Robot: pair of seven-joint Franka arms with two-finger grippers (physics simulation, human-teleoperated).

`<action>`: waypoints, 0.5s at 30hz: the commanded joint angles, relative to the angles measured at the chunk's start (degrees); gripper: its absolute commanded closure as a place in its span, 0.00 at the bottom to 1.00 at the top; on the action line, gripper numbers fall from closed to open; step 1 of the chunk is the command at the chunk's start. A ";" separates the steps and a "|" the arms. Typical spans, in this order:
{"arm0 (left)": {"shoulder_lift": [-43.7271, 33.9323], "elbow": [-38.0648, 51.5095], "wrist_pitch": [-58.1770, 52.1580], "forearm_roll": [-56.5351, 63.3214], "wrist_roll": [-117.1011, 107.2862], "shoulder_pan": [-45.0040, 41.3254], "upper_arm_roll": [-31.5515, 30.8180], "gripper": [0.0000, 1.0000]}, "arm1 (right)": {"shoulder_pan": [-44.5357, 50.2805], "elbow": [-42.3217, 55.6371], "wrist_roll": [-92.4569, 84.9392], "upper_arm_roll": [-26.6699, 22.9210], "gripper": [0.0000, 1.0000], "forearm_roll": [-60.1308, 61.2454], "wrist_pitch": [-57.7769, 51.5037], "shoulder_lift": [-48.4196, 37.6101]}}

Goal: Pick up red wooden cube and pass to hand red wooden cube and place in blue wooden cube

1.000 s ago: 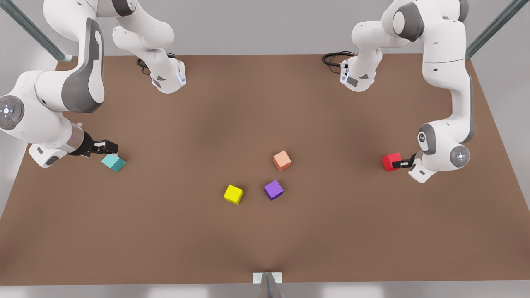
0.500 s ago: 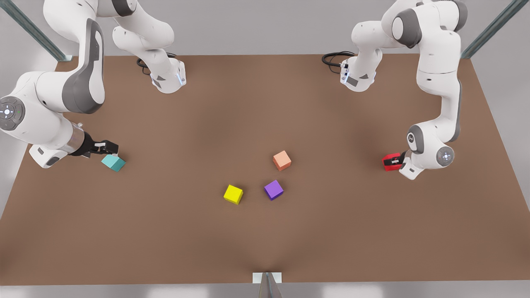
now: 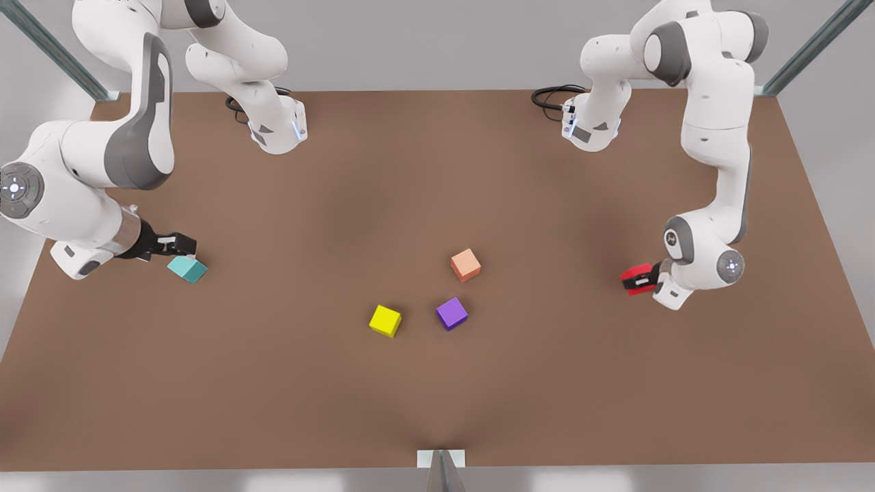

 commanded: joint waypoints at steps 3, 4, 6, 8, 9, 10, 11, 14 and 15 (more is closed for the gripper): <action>0.42 14.84 -25.31 -21.88 -2.08 -0.36 -5.29 0.37 | 0.26 8.69 -34.19 0.40 0.00 16.35 -0.53 13.61; 1.21 19.05 -28.65 -21.97 -2.26 -0.36 -8.71 0.37 | 0.52 10.01 -36.39 1.71 0.00 23.01 -0.44 16.95; 6.92 26.01 -29.54 -32.85 -2.17 -0.36 -18.39 0.37 | 0.70 12.12 -37.63 6.20 0.00 45.00 -0.18 25.04; 15.62 35.23 -29.11 -39.99 -2.00 -0.36 -26.65 0.39 | 0.78 18.18 -42.54 10.51 0.00 49.94 1.40 31.37; 22.47 42.96 -29.02 -40.08 -1.73 -0.45 -30.60 0.39 | 1.05 18.36 -48.43 11.65 0.00 52.57 4.31 32.78; 26.87 47.36 -28.14 -40.08 0.28 -0.45 -33.07 0.39 | 1.84 18.36 -50.63 11.74 0.00 53.19 5.54 32.87; 28.02 48.16 -26.39 -40.08 3.01 -0.45 -33.95 0.39 | 2.10 18.36 -51.95 12.62 0.00 53.28 7.20 32.78; 30.39 47.81 -21.99 -46.49 15.67 -0.10 -36.06 0.37 | 2.28 18.27 -67.50 14.55 0.00 54.07 12.74 33.84; 30.57 47.63 -21.90 -46.84 16.46 -0.10 -36.06 0.37 | 2.28 18.10 -73.04 14.47 0.00 54.07 13.27 33.93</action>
